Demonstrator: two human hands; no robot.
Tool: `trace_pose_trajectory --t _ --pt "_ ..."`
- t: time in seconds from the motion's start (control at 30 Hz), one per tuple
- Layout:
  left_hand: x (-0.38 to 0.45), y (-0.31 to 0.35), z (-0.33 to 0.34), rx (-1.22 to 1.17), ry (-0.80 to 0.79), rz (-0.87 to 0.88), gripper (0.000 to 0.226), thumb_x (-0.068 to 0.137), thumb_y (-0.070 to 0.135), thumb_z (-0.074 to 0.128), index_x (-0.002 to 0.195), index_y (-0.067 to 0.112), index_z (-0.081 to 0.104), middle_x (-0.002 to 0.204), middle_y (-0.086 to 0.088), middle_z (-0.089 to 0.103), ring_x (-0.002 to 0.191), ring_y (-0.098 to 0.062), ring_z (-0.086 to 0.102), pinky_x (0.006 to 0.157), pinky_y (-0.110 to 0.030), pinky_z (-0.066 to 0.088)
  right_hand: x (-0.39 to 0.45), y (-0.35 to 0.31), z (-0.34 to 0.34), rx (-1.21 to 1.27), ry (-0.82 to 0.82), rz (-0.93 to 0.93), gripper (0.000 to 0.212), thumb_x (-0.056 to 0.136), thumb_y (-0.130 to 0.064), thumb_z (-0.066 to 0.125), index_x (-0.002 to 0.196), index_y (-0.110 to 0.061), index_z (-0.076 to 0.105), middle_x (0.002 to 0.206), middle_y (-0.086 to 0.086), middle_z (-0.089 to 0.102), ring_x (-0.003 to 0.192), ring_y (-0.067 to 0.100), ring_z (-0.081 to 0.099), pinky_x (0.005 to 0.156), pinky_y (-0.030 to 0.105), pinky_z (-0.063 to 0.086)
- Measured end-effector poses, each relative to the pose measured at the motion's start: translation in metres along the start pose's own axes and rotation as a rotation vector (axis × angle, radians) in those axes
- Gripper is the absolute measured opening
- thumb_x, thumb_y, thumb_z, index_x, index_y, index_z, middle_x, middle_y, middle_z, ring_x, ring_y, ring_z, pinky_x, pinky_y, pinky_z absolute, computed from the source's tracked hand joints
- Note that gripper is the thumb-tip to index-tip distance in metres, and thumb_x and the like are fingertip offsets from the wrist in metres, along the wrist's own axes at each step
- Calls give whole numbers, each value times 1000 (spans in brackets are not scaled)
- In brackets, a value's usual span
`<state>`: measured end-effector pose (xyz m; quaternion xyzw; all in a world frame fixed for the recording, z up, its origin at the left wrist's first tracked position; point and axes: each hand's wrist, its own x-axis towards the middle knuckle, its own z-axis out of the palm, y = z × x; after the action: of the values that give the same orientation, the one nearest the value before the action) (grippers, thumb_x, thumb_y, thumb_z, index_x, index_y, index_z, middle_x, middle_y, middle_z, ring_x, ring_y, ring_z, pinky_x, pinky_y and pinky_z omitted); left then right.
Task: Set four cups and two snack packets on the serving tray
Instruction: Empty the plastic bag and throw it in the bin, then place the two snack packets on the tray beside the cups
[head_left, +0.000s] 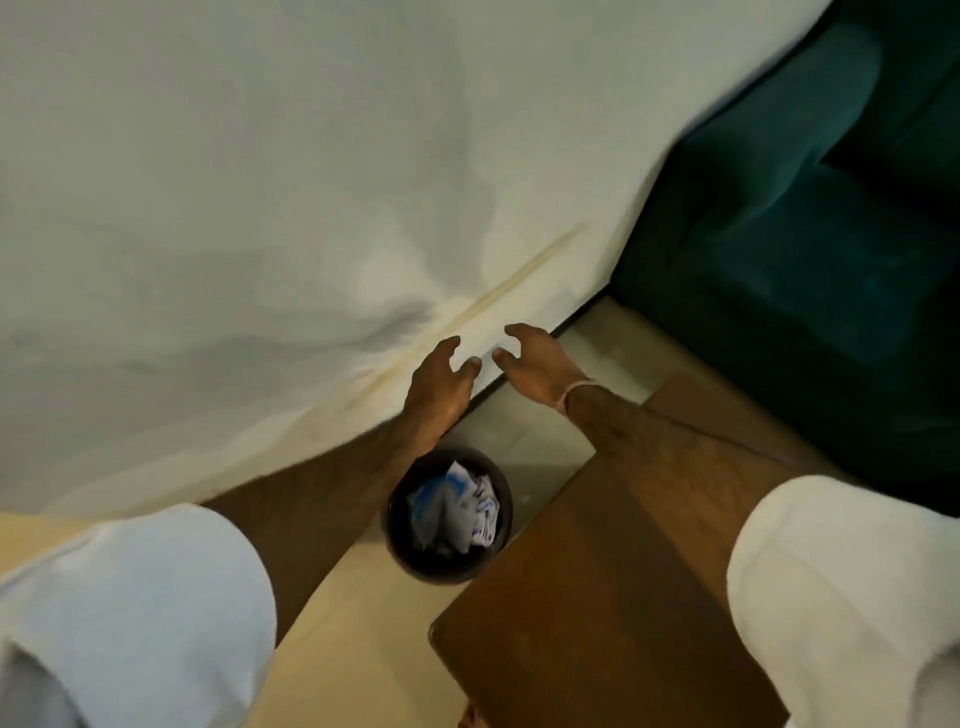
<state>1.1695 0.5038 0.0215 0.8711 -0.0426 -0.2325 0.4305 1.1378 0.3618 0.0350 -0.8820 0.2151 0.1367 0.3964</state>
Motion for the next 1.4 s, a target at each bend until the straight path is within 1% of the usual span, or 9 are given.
trace_pose_trajectory --t 0.13,0.23,0.3,0.47,0.67,0.87,1.07,1.3,1.4 --pt "-33 88 -23 -14 35 128 52 99 37 50 148 24 38 152 -1 44 133 -22 47 103 -31 36 -50 -27 -85 37 134 -30 56 101 -34 49 151 -13 34 156 9 37 141 27 40 118 39 32" --pt "-64 151 -34 -30 47 212 51 99 36 51 148 25 39 150 0 46 134 -20 45 105 -32 37 -97 -39 -146 82 250 -63 55 101 -33 50 150 -14 35 154 10 41 138 27 45 116 42 36" --pt "-85 187 -36 -36 59 265 52 98 36 53 147 25 40 150 1 46 134 -19 45 106 -33 38 -128 -44 -183 99 323 -76 55 101 -33 50 150 -15 35 154 9 40 137 27 45 116 41 36" --pt "-143 277 -29 -5 62 430 53 98 32 57 147 22 41 153 2 43 138 -19 41 113 -37 35 -209 -46 -273 85 462 -104 57 101 -33 51 152 -14 32 157 8 35 139 29 43 116 44 36" --pt "-212 386 -7 10 40 618 55 97 33 57 148 23 40 152 -3 41 137 -21 40 113 -40 36 -308 -35 -370 37 631 -140 60 99 -34 52 152 -14 31 157 8 35 139 27 42 116 44 36" --pt "-300 486 38 41 -1 814 59 95 33 59 149 20 39 152 -6 40 138 -23 39 115 -41 33 -425 -4 -457 -2 802 -134 60 99 -35 53 151 -14 32 157 8 34 137 27 45 114 44 39" --pt "-397 564 105 59 -91 975 64 93 33 61 150 17 37 154 -10 37 142 -24 34 117 -40 30 -550 48 -521 -8 953 -52 59 98 -38 52 150 -18 33 155 7 37 136 27 46 111 47 41" --pt "-518 610 200 49 -228 1091 66 90 35 63 149 19 37 154 -7 36 142 -22 31 116 -37 27 -692 128 -556 -9 1086 60 57 97 -39 54 147 -18 37 153 8 38 135 27 47 110 46 43" --pt "-571 617 242 54 -286 1119 67 91 37 61 150 23 34 155 -5 33 144 -23 28 115 -40 26 -750 166 -563 -13 1126 106 55 97 -39 55 146 -19 38 152 8 39 134 26 48 111 44 43"
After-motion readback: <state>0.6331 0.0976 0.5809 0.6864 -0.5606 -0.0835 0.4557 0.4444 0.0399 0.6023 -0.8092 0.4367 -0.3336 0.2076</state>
